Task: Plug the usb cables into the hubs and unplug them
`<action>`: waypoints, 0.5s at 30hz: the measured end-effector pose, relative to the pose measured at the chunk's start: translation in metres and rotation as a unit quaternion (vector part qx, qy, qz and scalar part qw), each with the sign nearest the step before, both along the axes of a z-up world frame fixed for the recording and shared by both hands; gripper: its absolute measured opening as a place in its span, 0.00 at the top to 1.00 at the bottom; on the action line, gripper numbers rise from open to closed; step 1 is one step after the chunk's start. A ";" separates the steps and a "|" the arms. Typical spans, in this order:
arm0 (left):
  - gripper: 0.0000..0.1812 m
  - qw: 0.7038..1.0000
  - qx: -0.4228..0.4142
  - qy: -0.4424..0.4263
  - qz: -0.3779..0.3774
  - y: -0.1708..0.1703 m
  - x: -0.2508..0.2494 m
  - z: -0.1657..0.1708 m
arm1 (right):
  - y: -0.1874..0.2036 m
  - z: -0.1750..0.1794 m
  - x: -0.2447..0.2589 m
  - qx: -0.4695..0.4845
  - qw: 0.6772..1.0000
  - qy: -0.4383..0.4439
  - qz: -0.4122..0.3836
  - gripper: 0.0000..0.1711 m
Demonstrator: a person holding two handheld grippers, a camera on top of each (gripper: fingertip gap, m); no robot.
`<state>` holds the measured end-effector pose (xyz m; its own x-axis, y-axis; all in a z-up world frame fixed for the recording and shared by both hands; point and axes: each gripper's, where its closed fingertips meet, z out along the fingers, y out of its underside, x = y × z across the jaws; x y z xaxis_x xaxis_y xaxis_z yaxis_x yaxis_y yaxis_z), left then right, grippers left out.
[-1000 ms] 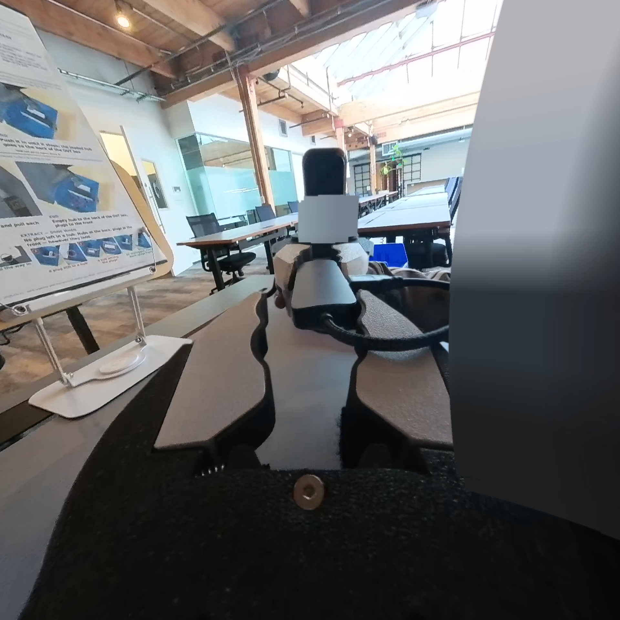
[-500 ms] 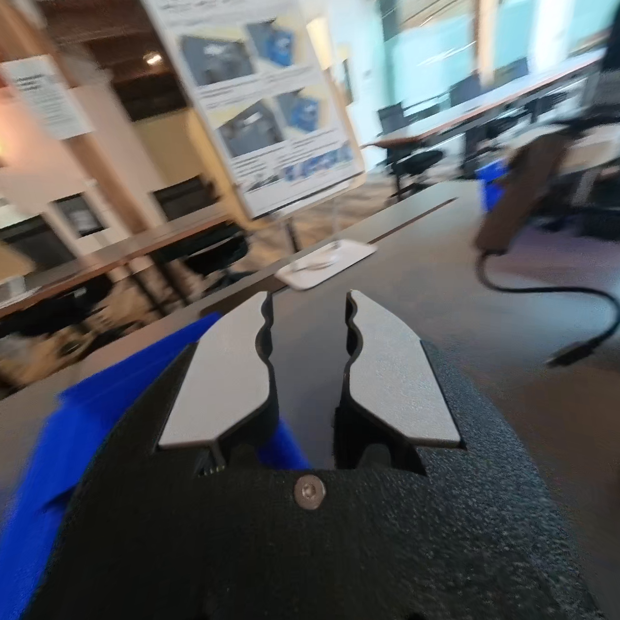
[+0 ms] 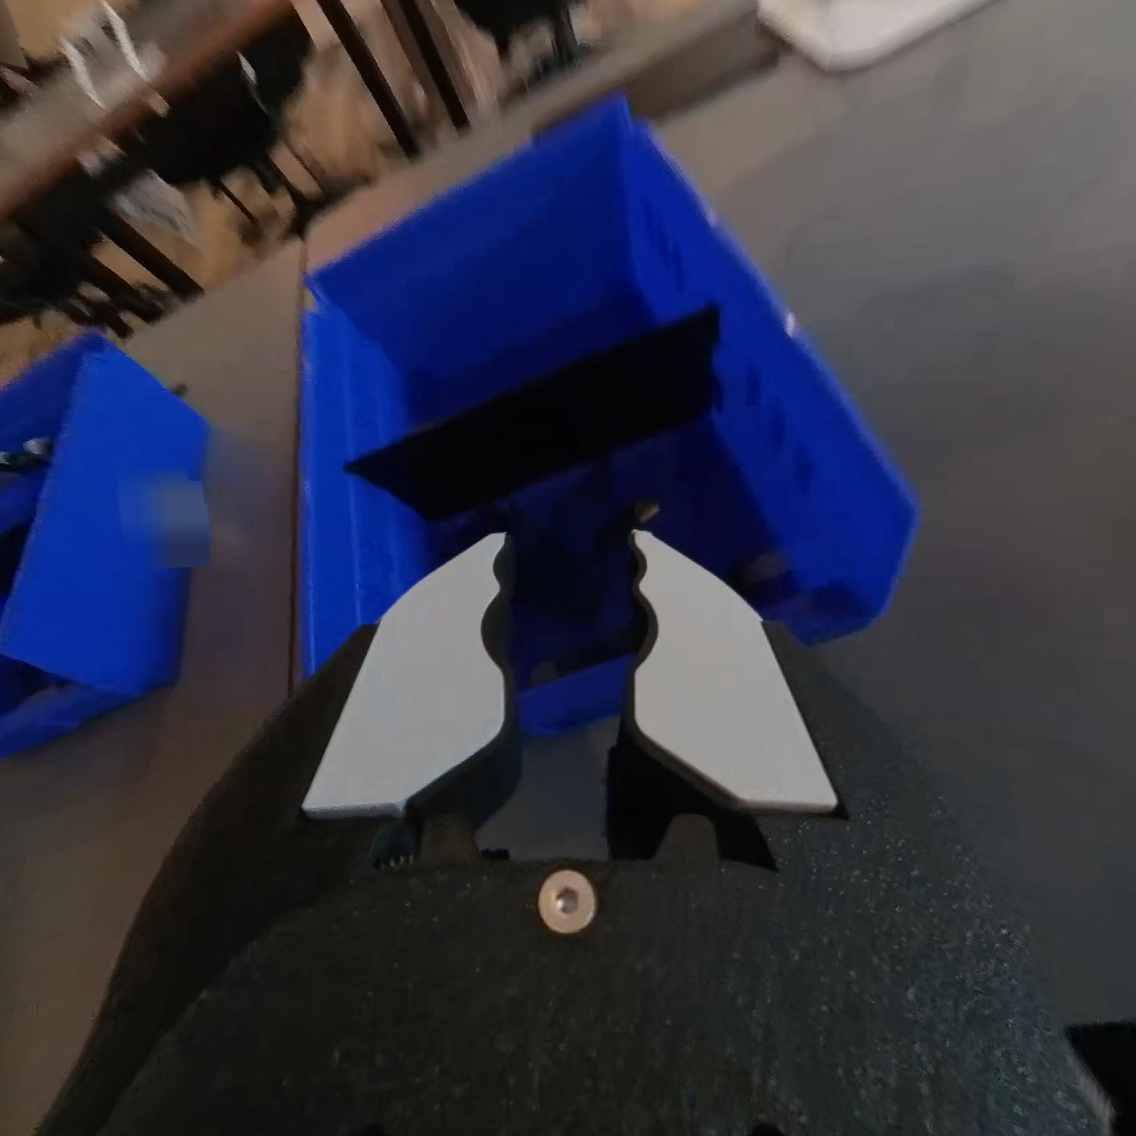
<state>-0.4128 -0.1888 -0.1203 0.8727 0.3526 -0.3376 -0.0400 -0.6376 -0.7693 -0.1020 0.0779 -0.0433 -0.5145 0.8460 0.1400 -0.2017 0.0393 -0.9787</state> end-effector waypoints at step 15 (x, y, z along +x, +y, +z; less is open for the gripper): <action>0.88 0.858 -0.344 -0.009 -0.381 0.047 -0.008 -0.091 | 0.006 -0.002 0.001 -0.014 1.000 -0.002 0.003 0.81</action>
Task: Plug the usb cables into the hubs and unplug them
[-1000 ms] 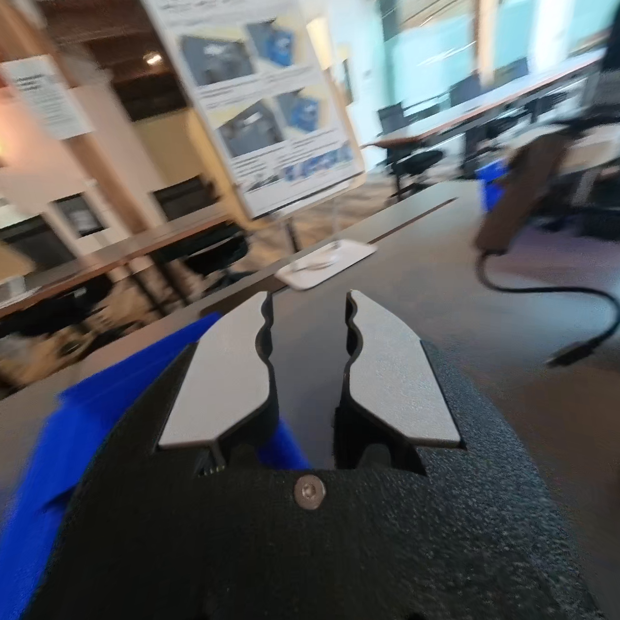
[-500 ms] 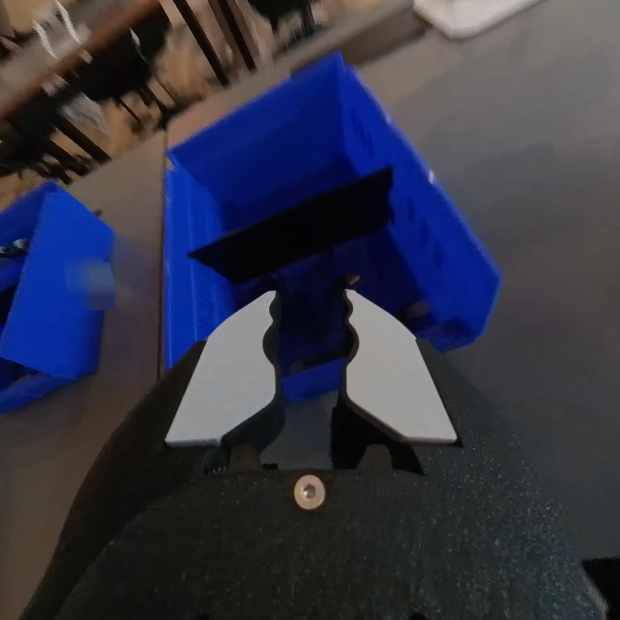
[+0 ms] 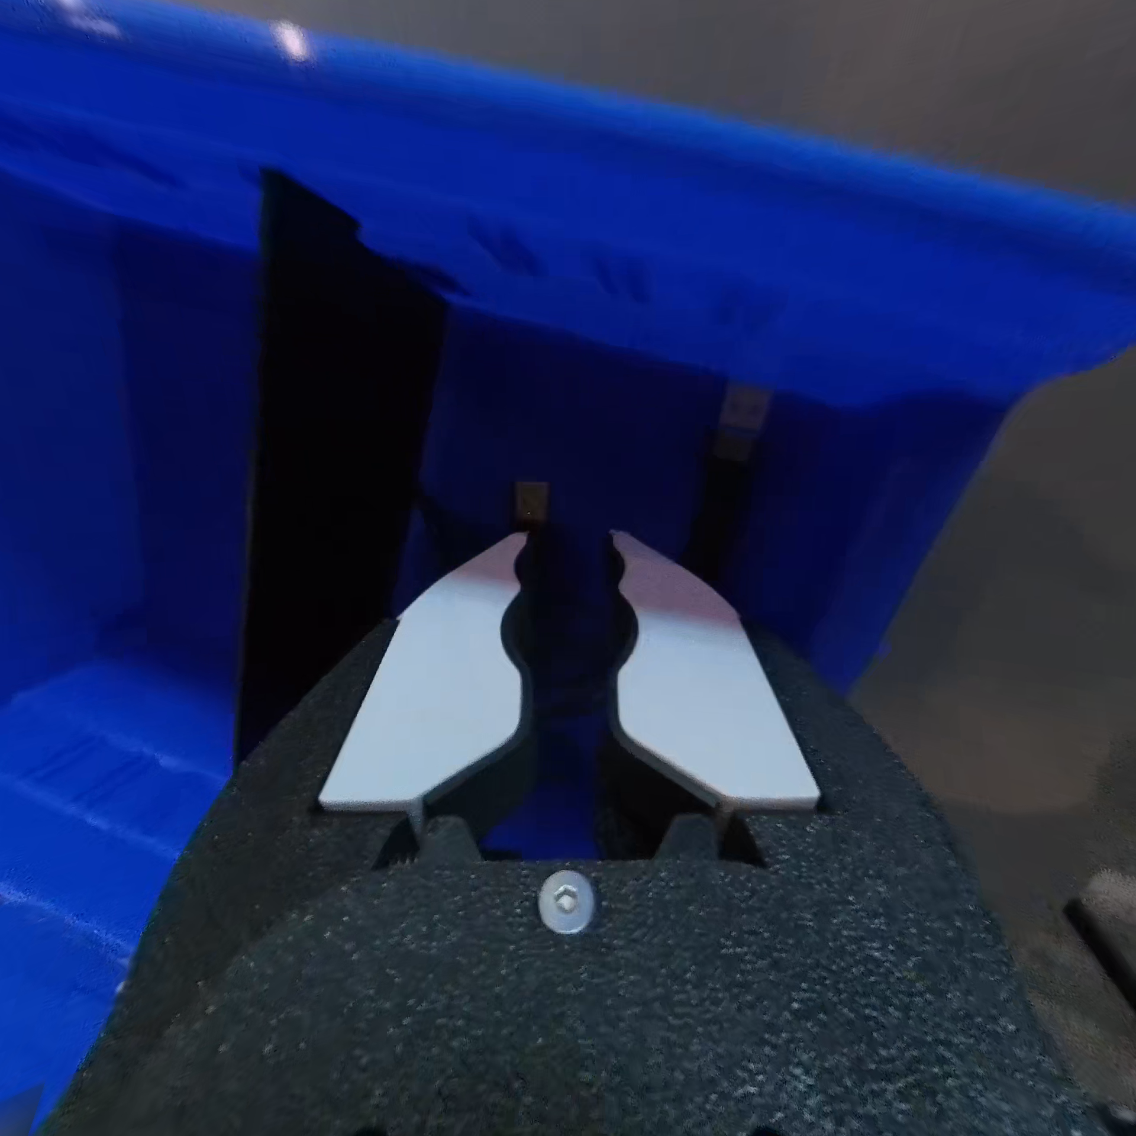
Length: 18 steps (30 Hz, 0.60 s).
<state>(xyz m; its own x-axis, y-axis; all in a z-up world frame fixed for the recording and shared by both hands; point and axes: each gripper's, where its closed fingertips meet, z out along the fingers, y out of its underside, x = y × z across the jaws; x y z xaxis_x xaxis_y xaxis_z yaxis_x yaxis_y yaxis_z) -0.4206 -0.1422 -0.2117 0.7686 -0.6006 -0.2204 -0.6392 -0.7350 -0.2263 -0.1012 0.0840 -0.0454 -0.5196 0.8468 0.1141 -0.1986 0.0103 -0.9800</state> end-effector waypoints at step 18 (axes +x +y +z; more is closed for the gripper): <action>0.91 0.983 -0.167 -0.043 0.067 -0.008 -0.016 -0.026 | 0.005 0.001 0.003 -0.008 1.000 0.005 -0.005 0.81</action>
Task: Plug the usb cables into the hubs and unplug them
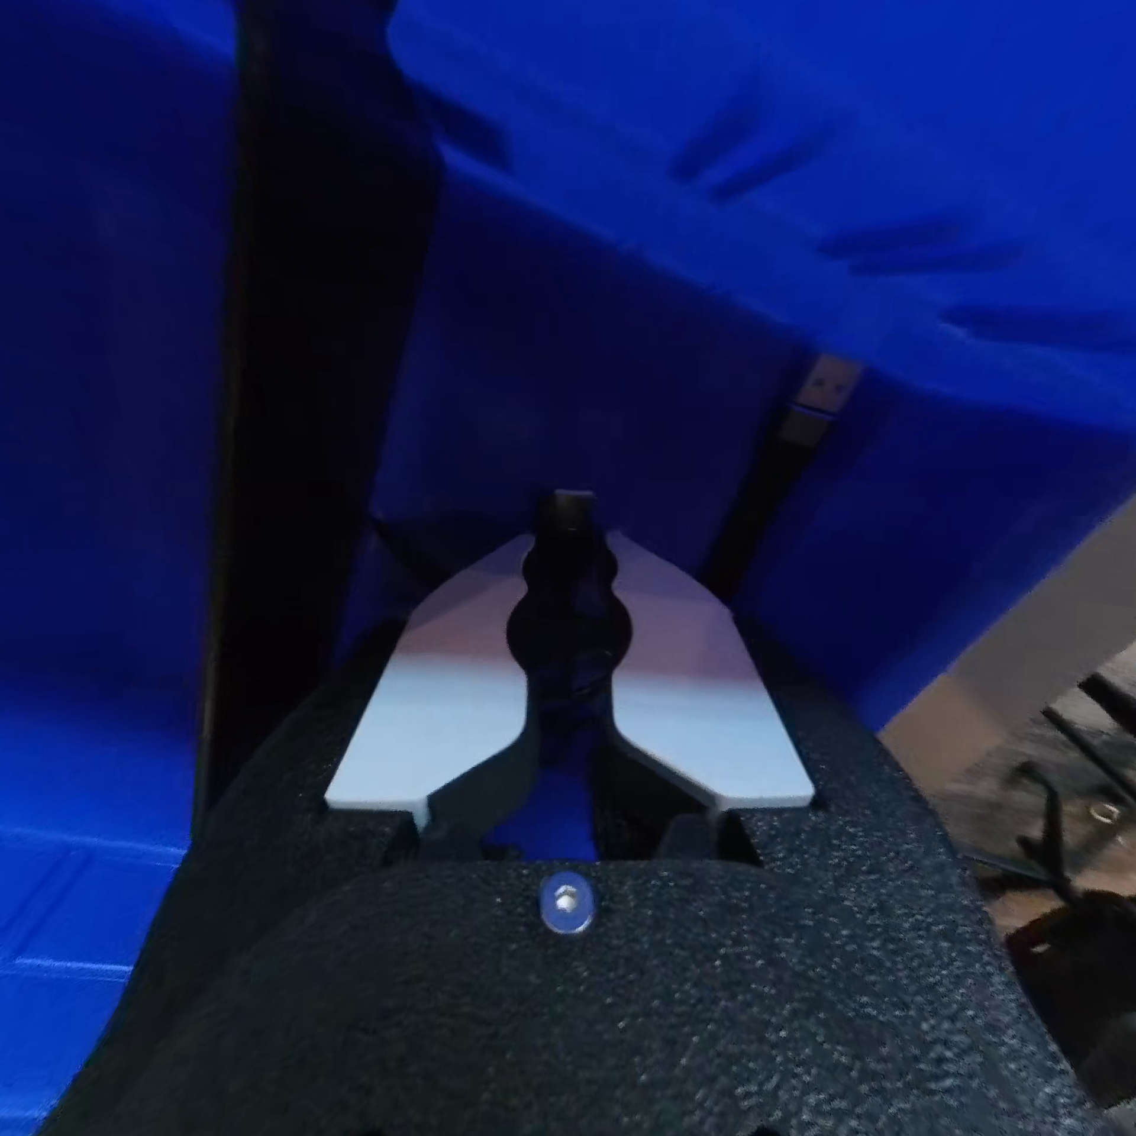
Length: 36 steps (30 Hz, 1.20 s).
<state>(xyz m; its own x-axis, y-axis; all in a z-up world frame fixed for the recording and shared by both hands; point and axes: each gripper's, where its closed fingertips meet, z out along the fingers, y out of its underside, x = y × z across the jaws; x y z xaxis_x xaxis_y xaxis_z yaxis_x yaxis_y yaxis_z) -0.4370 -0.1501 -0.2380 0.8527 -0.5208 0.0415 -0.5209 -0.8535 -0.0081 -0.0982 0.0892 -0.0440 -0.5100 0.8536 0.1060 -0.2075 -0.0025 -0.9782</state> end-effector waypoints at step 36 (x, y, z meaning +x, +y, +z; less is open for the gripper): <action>0.92 0.868 0.417 0.148 -0.225 0.110 0.166 0.343 | -0.004 0.026 0.023 -0.026 0.997 0.066 0.017 0.81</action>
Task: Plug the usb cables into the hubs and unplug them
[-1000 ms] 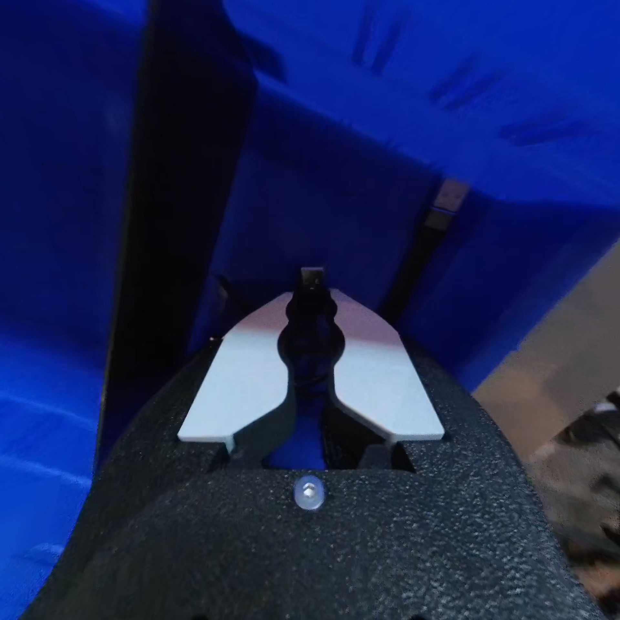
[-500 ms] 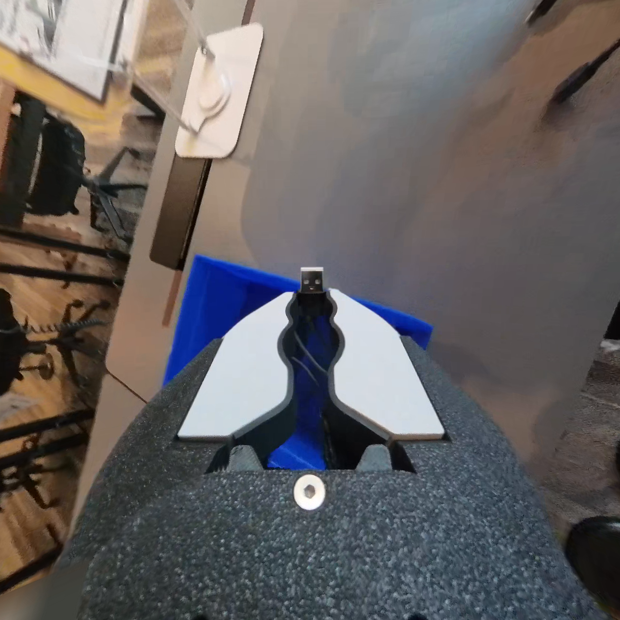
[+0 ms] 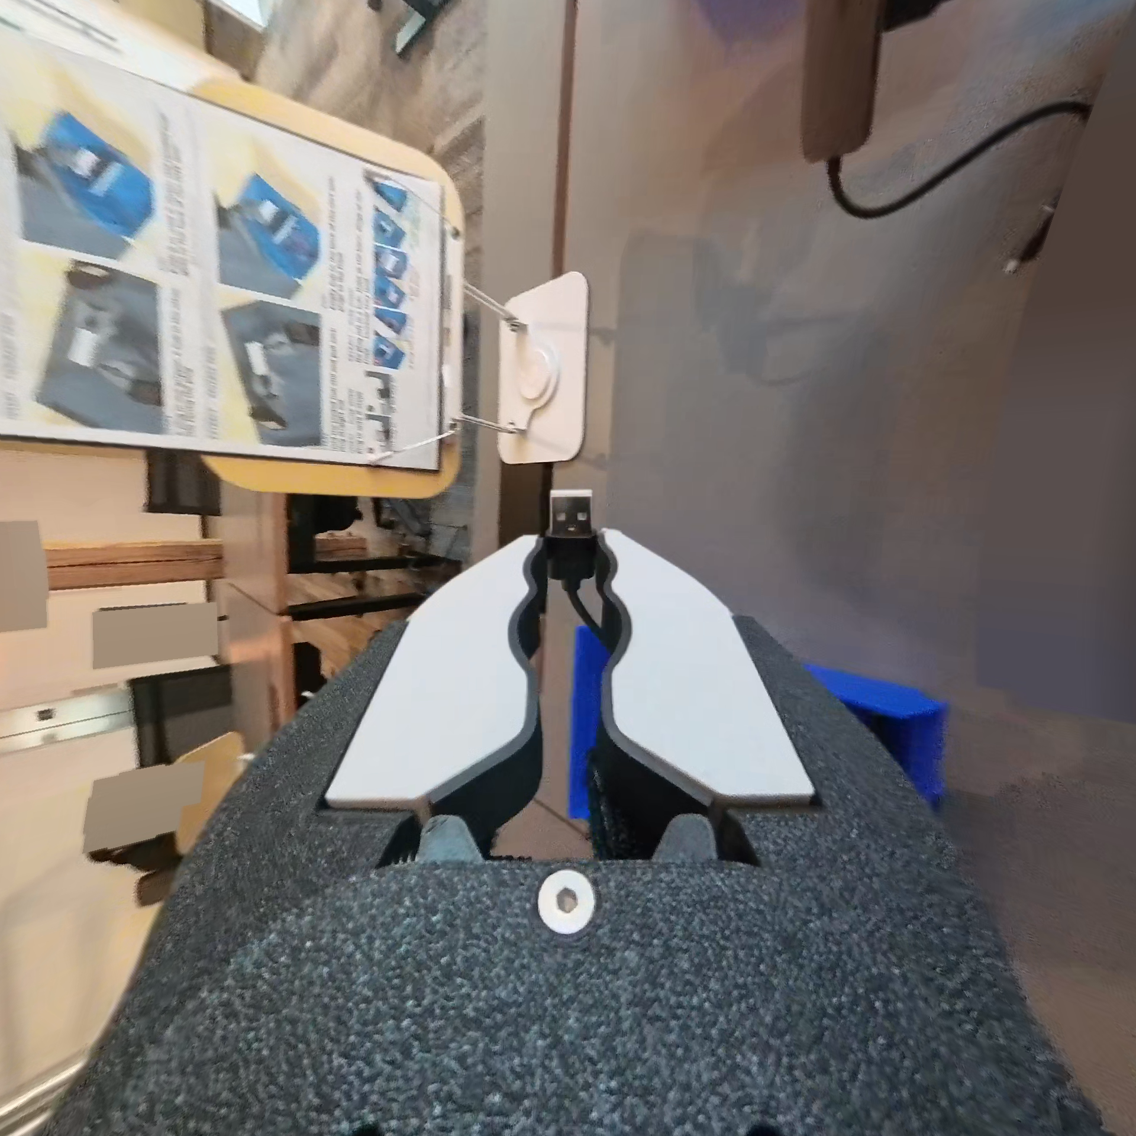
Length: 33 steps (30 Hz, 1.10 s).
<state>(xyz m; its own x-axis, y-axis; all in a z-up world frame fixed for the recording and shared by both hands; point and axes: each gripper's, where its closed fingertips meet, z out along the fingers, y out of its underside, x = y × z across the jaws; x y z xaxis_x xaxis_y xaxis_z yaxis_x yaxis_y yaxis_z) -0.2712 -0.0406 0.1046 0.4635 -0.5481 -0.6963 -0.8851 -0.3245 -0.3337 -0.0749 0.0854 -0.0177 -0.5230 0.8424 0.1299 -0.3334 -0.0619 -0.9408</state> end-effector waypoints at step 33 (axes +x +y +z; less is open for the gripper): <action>0.92 0.971 0.020 -0.216 -0.104 0.079 0.122 -0.181 | -0.002 0.010 0.022 -0.006 0.999 0.034 0.026 0.81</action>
